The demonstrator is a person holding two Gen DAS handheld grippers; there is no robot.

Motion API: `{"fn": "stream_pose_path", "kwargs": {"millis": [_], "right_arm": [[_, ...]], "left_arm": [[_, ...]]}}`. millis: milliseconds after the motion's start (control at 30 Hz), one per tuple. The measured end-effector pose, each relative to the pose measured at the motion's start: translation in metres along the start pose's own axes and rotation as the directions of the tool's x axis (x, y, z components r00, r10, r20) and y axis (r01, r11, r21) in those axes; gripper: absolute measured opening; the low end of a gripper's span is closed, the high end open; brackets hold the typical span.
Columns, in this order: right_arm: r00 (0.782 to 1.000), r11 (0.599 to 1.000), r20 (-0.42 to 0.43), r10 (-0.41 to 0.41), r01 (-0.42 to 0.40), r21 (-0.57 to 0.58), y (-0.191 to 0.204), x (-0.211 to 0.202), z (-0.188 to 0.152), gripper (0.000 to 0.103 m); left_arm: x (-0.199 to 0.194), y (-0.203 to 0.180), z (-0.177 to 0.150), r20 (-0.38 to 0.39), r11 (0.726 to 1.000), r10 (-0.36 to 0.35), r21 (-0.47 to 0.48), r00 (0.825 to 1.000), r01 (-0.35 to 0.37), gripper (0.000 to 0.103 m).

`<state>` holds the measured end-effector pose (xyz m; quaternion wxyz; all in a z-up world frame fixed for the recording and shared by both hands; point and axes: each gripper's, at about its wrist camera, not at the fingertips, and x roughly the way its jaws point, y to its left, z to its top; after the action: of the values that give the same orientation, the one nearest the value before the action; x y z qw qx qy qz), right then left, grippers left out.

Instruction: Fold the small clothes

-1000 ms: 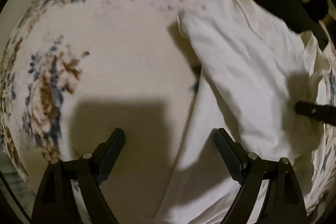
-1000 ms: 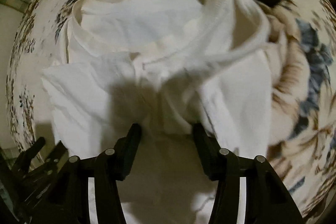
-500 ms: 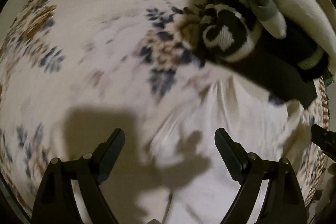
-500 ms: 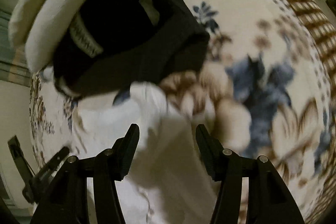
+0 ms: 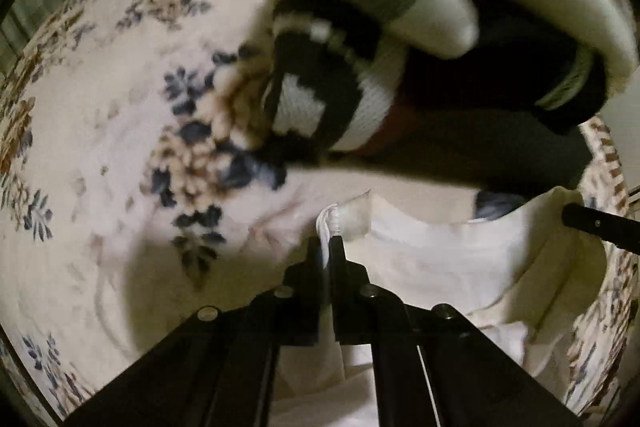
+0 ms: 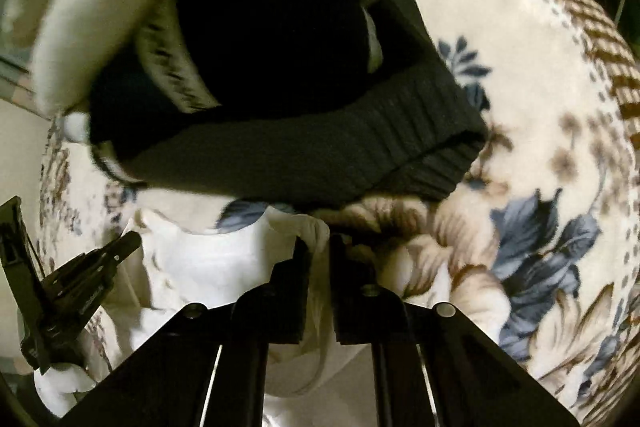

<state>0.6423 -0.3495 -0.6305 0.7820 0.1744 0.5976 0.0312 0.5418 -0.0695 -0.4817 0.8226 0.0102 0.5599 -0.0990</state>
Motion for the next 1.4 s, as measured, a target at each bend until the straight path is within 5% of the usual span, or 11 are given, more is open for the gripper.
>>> {"fn": "stream_pose_path", "kwargs": {"millis": [233,367,600,767,833,900,1033,1233,1333,1367,1400], "right_arm": [[0.988,0.996,0.129,0.09,-0.086,-0.035,0.012,-0.079,-0.044,0.009],[0.978,0.989,0.154,0.143,-0.134,-0.064,-0.001,-0.136,-0.1,0.009],[0.991,0.988,-0.049,0.125,-0.129,-0.081,-0.034,-0.155,-0.234,0.009],[0.965,0.996,-0.245,0.095,-0.091,0.025,-0.077,-0.132,-0.283,0.036],[0.973,0.991,-0.197,0.118,-0.103,0.087,-0.094,-0.142,-0.28,0.06],[0.977,0.981,-0.143,0.155,-0.135,0.142,-0.108,-0.15,-0.268,0.063],[0.976,0.97,-0.093,0.197,-0.18,0.164,-0.118,-0.139,-0.237,0.069],[0.953,0.964,-0.175,0.248,-0.226,0.136,-0.117,-0.067,-0.194,0.069],[0.933,0.957,-0.23,0.277,-0.245,0.158,-0.119,-0.035,-0.184,0.069],[0.931,0.954,-0.229,0.285,-0.252,0.161,-0.118,-0.032,-0.183,0.067],[0.934,0.954,-0.216,0.285,-0.254,0.159,-0.118,-0.032,-0.183,0.05]], "left_arm": [[-0.106,0.002,-0.041,0.201,0.997,-0.053,-0.051,0.978,0.065,0.002],[-0.152,0.005,-0.082,0.231,0.991,-0.071,-0.09,0.97,0.094,0.002],[-0.169,0.005,-0.214,0.021,0.981,-0.084,-0.177,0.996,0.086,0.006],[-0.158,0.03,-0.276,-0.153,0.934,-0.153,-0.344,0.976,0.093,0.017],[-0.161,0.043,-0.273,-0.129,0.912,-0.172,-0.395,0.977,0.108,0.042],[-0.162,0.056,-0.255,-0.054,0.881,-0.195,-0.449,0.979,0.151,0.057],[-0.124,0.057,-0.198,-0.012,0.883,-0.264,-0.404,0.964,0.237,0.058],[-0.044,0.03,-0.16,-0.157,0.932,-0.3,-0.26,0.941,0.253,0.058],[-0.03,0.015,-0.162,-0.195,0.961,-0.243,-0.183,0.95,0.209,0.058],[-0.03,0.012,-0.166,-0.179,0.966,-0.23,-0.16,0.956,0.203,0.055],[-0.033,0.009,-0.168,-0.155,0.968,-0.225,-0.144,0.962,0.203,0.033]]}}
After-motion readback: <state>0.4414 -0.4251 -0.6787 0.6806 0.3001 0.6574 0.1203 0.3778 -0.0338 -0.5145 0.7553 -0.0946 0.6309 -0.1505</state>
